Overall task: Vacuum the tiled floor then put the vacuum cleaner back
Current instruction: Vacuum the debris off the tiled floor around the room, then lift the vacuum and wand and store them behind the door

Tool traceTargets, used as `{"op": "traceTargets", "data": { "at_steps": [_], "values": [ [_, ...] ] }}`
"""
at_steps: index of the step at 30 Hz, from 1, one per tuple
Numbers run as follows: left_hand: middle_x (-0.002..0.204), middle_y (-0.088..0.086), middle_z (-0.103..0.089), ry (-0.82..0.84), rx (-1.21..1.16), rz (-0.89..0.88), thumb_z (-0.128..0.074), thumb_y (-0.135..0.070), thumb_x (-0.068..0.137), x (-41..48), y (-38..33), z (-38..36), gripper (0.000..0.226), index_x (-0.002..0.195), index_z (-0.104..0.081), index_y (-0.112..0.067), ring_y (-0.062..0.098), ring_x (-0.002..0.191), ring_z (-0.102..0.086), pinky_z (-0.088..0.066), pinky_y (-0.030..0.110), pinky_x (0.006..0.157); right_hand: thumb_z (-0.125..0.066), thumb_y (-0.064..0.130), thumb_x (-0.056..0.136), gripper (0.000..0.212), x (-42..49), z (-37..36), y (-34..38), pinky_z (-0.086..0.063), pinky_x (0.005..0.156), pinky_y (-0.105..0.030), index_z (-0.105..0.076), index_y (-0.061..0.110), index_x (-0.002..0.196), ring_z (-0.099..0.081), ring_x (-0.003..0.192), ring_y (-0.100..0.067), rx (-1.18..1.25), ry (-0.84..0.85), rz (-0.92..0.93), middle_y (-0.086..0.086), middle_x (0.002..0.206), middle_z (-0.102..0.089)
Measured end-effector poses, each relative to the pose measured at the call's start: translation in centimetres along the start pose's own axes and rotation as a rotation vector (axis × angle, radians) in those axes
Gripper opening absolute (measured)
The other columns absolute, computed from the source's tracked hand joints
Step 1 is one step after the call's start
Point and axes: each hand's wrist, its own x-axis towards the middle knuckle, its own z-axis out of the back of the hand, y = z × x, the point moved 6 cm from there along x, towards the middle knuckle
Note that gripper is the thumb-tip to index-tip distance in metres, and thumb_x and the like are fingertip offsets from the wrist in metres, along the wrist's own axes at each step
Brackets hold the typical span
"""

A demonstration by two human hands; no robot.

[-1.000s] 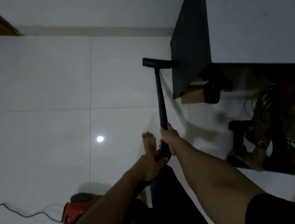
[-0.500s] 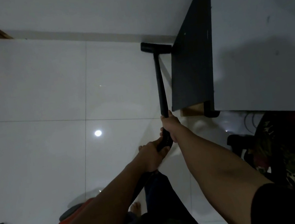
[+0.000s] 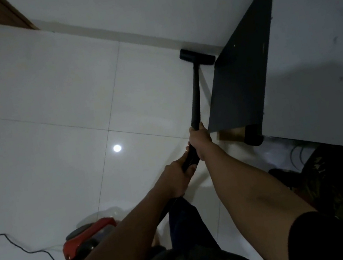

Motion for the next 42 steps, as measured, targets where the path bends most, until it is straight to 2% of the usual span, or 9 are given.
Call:
{"op": "traceTargets", "data": {
  "at_steps": [5, 10, 18, 23, 26, 29, 32, 39, 42],
  "values": [
    [0.091, 0.003, -0.071, -0.029, -0.018, -0.006, -0.045, -0.042, 0.104, -3.9, 2.6, 0.8, 0.058, 0.158, -0.023, -0.035, 0.012, 0.07, -0.067, -0.055, 0.032, 0.069, -0.048, 0.032, 0.109, 0.062, -3.2, -2.6, -1.9, -0.065, 0.081, -0.047, -0.023, 0.04, 0.165, -0.062, 0.073, -0.024, -0.038, 0.0, 0.036, -0.01, 0.109, -0.063],
    [0.083, -0.005, -0.068, -0.12, -0.09, -0.028, -0.048, -0.042, 0.103, -8.8, 4.7, 0.7, 0.057, 0.156, -0.028, -0.035, -0.005, 0.05, -0.058, -0.048, 0.015, 0.048, -0.049, 0.03, 0.109, 0.062, -7.3, -4.6, -3.9, -0.055, 0.055, -0.033, -0.022, 0.041, 0.165, -0.058, 0.06, -0.02, -0.052, 0.028, 0.074, -0.017, 0.119, -0.066],
    [0.077, -0.014, -0.064, -0.367, -0.2, -0.069, -0.056, -0.037, 0.099, -21.1, 9.9, 2.1, 0.056, 0.153, -0.038, -0.032, -0.008, 0.047, -0.057, -0.042, 0.008, 0.047, -0.044, 0.023, 0.11, 0.052, -17.7, -10.4, -7.8, -0.059, 0.071, -0.038, -0.032, 0.026, 0.161, -0.058, 0.062, -0.023, -0.123, 0.17, 0.155, -0.014, 0.102, -0.059],
    [0.074, -0.011, -0.065, -0.578, -0.247, -0.148, -0.057, -0.035, 0.099, -32.1, 15.0, 3.4, 0.051, 0.148, -0.045, -0.038, -0.002, 0.046, -0.055, -0.048, 0.016, 0.048, -0.039, 0.013, 0.106, 0.042, -27.0, -16.2, -11.8, -0.052, 0.046, -0.029, -0.044, 0.009, 0.148, -0.061, 0.061, -0.023, -0.263, 0.282, 0.178, -0.015, 0.1, -0.065],
    [0.072, -0.013, -0.064, -0.695, -0.276, -0.14, -0.058, -0.039, 0.097, -38.1, 18.5, 3.5, 0.049, 0.145, -0.048, -0.039, -0.002, 0.047, -0.055, -0.045, 0.016, 0.047, -0.04, 0.013, 0.105, 0.035, -32.1, -20.1, -14.9, -0.052, 0.051, -0.032, -0.052, 0.003, 0.136, -0.062, 0.064, -0.025, -0.353, 0.365, 0.186, -0.013, 0.086, -0.061],
    [0.079, -0.013, -0.069, -0.793, -0.307, -0.141, -0.058, -0.043, 0.095, -43.2, 21.7, 3.4, 0.046, 0.141, -0.052, -0.04, 0.002, 0.056, -0.061, -0.05, 0.021, 0.053, -0.04, 0.011, 0.104, 0.03, -36.4, -24.0, -18.0, -0.056, 0.065, -0.039, -0.051, 0.002, 0.13, -0.061, 0.073, -0.029, -0.404, 0.45, 0.209, -0.016, 0.091, -0.059],
    [0.088, -0.011, -0.074, -0.912, -0.378, -0.124, -0.059, -0.048, 0.091, -48.5, 25.4, 3.5, 0.042, 0.132, -0.057, -0.048, 0.011, 0.07, -0.068, -0.056, 0.036, 0.07, -0.041, 0.008, 0.099, 0.02, -41.5, -28.2, -21.0, -0.054, 0.06, -0.038, -0.05, 0.004, 0.117, -0.06, 0.074, -0.029, -0.452, 0.559, 0.23, -0.014, 0.09, -0.056],
    [0.092, -0.02, -0.072, -1.217, -0.444, 0.004, -0.075, -0.041, 0.074, -56.9, 31.3, 4.2, 0.053, 0.126, -0.064, -0.04, -0.003, 0.084, -0.068, -0.06, 0.032, 0.081, -0.051, 0.019, 0.093, 0.022, -49.5, -34.4, -25.3, -0.059, 0.071, -0.039, -0.064, 0.01, 0.108, -0.072, 0.088, -0.03, -0.598, 0.755, 0.246, -0.014, 0.094, -0.074],
    [0.098, -0.017, -0.073, -1.322, -0.409, 0.048, -0.074, -0.036, 0.072, -59.1, 32.6, 5.2, 0.057, 0.128, -0.064, -0.037, -0.001, 0.085, -0.068, -0.06, 0.031, 0.08, -0.046, 0.027, 0.092, 0.027, -51.3, -36.0, -26.0, -0.058, 0.074, -0.038, -0.07, 0.016, 0.093, -0.079, 0.071, -0.023, -0.683, 0.808, 0.289, -0.009, 0.079, -0.08]
  ]
}}
